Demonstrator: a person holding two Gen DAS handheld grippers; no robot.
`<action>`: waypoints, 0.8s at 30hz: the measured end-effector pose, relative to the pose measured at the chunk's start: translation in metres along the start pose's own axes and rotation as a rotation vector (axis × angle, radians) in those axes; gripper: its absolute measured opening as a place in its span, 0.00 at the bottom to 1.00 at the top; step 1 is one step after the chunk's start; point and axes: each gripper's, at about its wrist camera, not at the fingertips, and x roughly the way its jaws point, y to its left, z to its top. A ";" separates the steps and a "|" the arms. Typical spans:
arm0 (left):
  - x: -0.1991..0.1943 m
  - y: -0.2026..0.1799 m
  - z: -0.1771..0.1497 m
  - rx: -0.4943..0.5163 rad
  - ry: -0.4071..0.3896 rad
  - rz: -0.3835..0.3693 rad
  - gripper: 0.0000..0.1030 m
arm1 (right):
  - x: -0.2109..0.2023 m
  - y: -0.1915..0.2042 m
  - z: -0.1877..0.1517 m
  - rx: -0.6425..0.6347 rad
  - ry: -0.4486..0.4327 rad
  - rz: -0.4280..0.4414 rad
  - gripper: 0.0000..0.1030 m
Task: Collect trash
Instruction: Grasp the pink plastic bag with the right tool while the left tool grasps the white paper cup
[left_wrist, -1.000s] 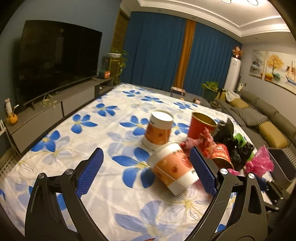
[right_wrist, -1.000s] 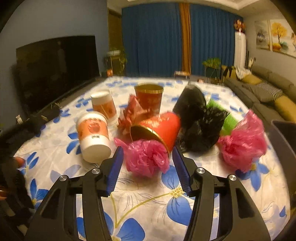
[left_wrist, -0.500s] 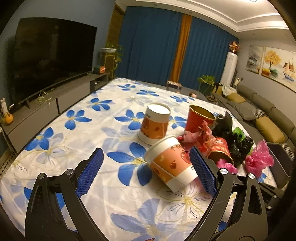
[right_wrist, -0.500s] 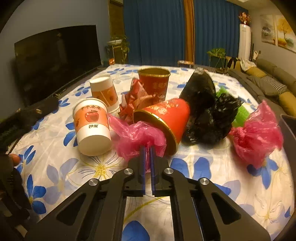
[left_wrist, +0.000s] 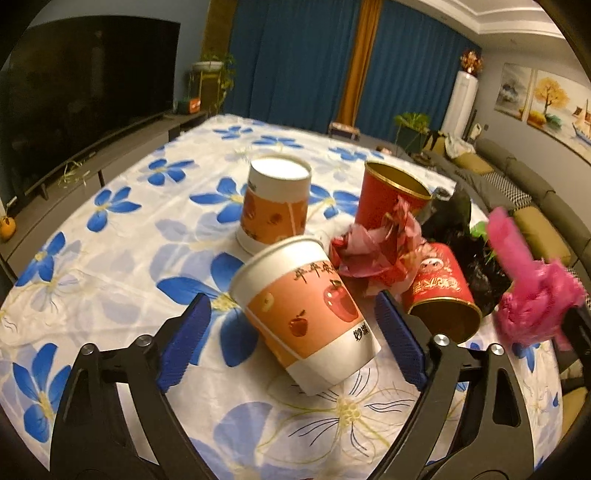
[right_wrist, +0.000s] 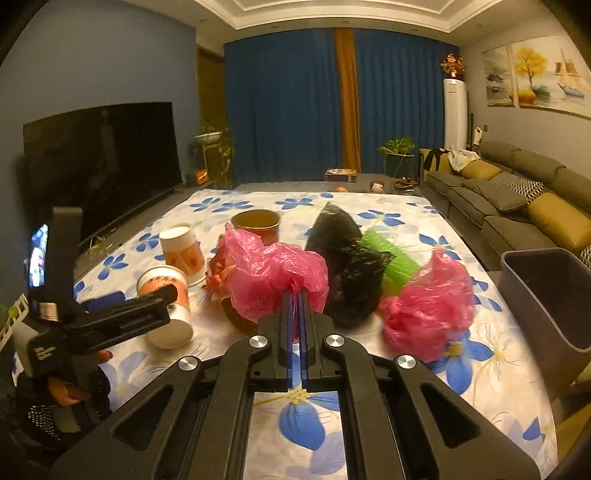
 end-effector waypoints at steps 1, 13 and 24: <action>0.003 -0.001 0.000 0.001 0.011 -0.002 0.81 | -0.001 -0.001 -0.001 0.004 -0.001 -0.002 0.04; 0.013 0.003 -0.005 -0.002 0.054 -0.033 0.61 | -0.010 -0.010 -0.002 0.030 -0.025 -0.002 0.04; -0.039 -0.022 0.004 0.091 -0.094 -0.058 0.61 | -0.023 -0.015 0.002 0.037 -0.054 -0.016 0.04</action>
